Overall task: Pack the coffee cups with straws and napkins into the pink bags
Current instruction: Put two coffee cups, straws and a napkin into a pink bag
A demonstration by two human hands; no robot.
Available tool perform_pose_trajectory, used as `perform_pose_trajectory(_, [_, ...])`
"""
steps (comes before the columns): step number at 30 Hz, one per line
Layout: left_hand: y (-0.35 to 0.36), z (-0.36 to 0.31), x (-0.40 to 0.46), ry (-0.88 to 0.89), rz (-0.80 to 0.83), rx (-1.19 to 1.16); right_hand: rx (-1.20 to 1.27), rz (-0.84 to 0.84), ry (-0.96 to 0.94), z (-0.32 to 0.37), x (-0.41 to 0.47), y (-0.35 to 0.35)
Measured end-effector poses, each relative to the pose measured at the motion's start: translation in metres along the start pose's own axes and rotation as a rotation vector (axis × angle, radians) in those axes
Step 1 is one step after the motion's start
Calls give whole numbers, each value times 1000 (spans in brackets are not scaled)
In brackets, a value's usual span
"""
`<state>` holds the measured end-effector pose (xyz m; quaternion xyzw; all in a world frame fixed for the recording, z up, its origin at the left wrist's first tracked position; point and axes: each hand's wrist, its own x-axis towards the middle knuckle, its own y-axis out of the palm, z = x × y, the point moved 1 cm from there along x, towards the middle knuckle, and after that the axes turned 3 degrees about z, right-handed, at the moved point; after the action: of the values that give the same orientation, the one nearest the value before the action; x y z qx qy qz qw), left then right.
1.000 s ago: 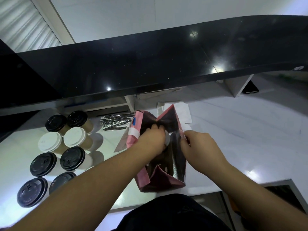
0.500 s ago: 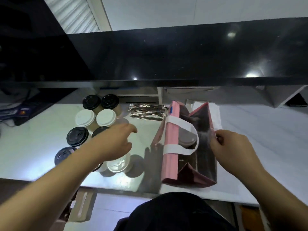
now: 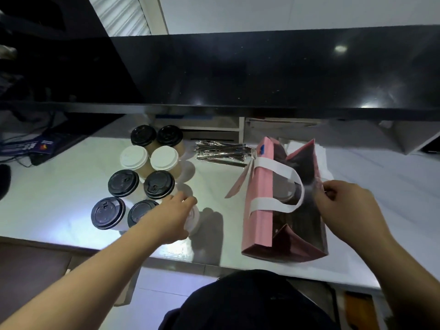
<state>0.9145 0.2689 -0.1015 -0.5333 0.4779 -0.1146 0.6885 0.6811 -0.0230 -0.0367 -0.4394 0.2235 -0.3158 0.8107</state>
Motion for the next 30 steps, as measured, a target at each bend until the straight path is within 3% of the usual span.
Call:
perform_pose_trajectory(3, [-28,-10,-7,6,-60,-70,13,-10,9,-1,-1,0])
perform_pose_trajectory(8, [-118,-41,-40,74,-408,-212,11,6,23,-1,-4,-3])
perform_pose_trajectory(11, [-167,-76,-65,183,-646,-221,17,16,33,1,-6,-5])
perform_pose_trajectory(13, [-187,-103,-75,308,-700,-256,30,37,42,3,-8,-8])
perform_pose_trajectory(17, [-193,-154,-57,501,-595,-217,29,73,62,3,-11,-15])
perform_pose_trajectory(26, [-142,-182,22,549,-147,66,-14,75,27,-9,-8,-19])
perform_pose_trajectory(30, [-117,-188,40,606,-130,193,-21,68,9,-11,-6,-18])
